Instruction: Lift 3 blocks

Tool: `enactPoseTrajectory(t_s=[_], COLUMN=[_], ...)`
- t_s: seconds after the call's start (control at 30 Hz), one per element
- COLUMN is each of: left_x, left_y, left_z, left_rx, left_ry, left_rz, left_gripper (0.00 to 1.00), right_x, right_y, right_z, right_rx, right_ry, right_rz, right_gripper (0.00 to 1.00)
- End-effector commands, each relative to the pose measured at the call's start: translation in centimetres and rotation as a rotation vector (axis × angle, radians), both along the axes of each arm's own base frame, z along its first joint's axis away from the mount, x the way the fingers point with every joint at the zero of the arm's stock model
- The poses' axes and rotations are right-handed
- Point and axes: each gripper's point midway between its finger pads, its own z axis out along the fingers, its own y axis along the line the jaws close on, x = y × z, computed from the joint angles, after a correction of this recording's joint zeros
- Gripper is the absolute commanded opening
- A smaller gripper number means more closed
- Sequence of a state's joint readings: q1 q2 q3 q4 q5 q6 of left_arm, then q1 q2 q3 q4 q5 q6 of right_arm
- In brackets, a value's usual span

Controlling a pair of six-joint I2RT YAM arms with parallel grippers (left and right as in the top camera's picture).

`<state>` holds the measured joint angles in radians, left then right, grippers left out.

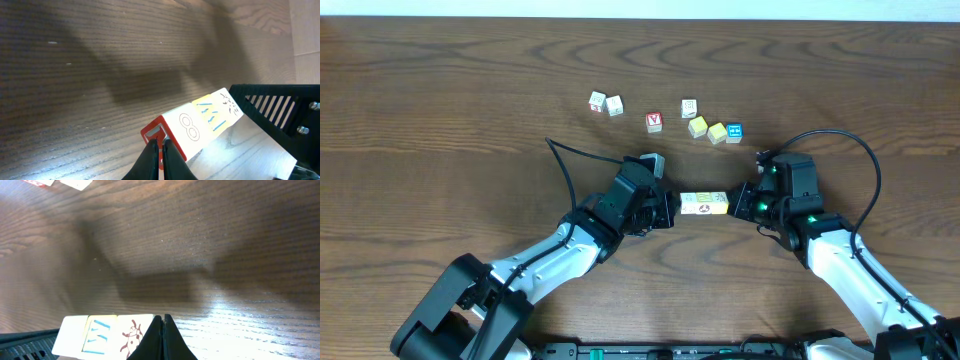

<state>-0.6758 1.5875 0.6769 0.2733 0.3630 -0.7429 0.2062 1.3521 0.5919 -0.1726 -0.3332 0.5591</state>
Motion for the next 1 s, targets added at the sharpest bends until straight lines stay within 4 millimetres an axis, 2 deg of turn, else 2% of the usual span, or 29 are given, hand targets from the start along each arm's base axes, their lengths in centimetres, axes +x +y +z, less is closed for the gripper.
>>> enactPoseTrajectory(t_s=[0.0, 0.23, 0.37, 0.5, 0.6, 0.8, 0.97], left_x=[-0.9, -0.8, -0.8, -0.8, -0.8, -0.8, -0.2], left_y=[-2.3, -2.4, -2.4, -2.3, -2.3, -2.1, -0.5], left_z=[2.6, 4.2, 5.5, 5.9, 5.9, 5.7, 3.8], left_rx=[-0.108, -0.133, -0.154, -0.161, -0.165, -0.153, -0.034], left_ry=[-0.005, -0.038, -0.066, -0.075, -0.066, -0.06, -0.079], left_rz=[-0.083, -0.085, -0.085, -0.086, -0.08, -0.073, -0.025], left_gripper=[0.07, 0.07, 0.07, 0.07, 0.07, 0.07, 0.07], right_x=[-1.1, -1.1, -0.9, -0.9, -1.1, -1.0, -0.6], right_y=[3.5, 3.6, 4.0, 4.0, 4.5, 4.1, 3.6], right_z=[2.3, 2.5, 3.6, 4.2, 4.7, 4.5, 4.2], right_rx=[0.166, 0.177, 0.196, 0.207, 0.236, 0.22, 0.177], right_ry=[0.002, 0.004, -0.021, -0.03, -0.028, -0.026, -0.05], right_rz=[0.129, 0.128, 0.144, 0.14, 0.157, 0.134, 0.133], right_gripper=[0.01, 0.01, 0.01, 0.01, 0.01, 0.01, 0.01])
